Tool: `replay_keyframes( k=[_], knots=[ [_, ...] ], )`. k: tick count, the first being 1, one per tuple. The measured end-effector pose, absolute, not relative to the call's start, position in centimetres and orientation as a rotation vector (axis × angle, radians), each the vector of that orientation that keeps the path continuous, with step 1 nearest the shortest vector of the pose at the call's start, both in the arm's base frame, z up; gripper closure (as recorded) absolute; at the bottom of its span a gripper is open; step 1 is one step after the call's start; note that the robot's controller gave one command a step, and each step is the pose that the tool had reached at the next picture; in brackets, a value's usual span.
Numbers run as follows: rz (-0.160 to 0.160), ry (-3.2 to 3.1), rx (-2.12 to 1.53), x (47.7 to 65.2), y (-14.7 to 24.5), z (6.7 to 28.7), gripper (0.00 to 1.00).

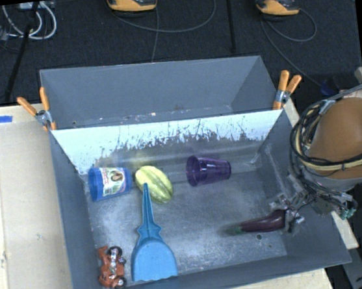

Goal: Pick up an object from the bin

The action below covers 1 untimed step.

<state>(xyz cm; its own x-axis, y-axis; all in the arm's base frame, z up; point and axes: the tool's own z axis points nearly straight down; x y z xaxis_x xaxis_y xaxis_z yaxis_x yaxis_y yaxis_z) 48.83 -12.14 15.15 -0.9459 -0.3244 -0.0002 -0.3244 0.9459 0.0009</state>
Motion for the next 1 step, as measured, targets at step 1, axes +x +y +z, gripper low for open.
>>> replay_keyframes(
  k=[1],
  knots=[
    [0.001, 3.093, -0.541, 47.05, -14.00, 28.76, 1.00]
  ],
)
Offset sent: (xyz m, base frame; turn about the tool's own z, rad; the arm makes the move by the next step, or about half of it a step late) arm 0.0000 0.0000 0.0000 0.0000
